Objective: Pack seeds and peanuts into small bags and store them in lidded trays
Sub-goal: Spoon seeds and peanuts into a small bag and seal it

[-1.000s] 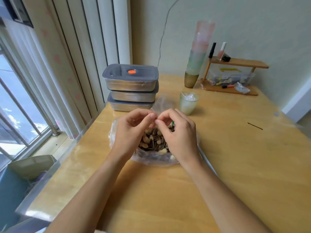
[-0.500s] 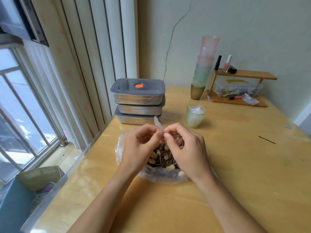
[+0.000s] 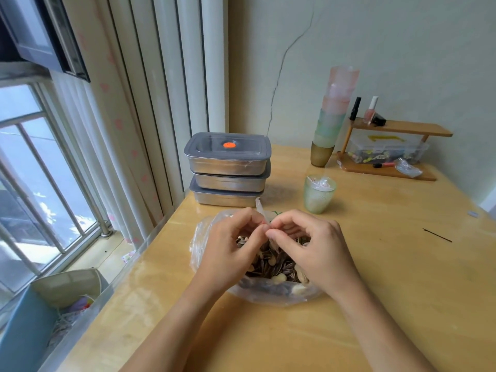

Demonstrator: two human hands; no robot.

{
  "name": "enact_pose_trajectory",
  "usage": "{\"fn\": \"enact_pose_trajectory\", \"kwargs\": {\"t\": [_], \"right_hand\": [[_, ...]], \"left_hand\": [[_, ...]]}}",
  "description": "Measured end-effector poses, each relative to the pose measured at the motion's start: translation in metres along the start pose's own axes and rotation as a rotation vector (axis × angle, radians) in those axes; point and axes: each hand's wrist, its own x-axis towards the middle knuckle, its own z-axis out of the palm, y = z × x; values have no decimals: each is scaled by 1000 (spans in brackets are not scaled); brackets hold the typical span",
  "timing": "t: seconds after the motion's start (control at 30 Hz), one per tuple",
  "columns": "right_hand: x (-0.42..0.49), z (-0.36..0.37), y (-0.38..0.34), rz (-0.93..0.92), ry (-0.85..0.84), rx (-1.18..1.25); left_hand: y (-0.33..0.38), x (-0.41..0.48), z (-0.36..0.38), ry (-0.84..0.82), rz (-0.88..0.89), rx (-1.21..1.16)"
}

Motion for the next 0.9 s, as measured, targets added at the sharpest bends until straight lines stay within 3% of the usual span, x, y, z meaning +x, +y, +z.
{"fn": "enact_pose_trajectory", "kwargs": {"t": [0.23,0.4,0.5,0.63,0.77,0.9], "right_hand": [[-4,13,-1,-32,69,-122],[-4,17,1,-118,208,-453],[-3,13,0,-163,192,-575],[-3,12,-3,-169,81,-543],[-2,12,2,-79,126,-403],[-2,8,-7,-268,89,-462]], "left_hand": [[-1,-1,4,50,76,186],[-5,-3,6,65,105,231],[-4,-5,8,94,98,305],[-4,-3,4,178,96,385],[-4,-5,4,208,139,468],[-4,-5,4,210,75,390]]}}
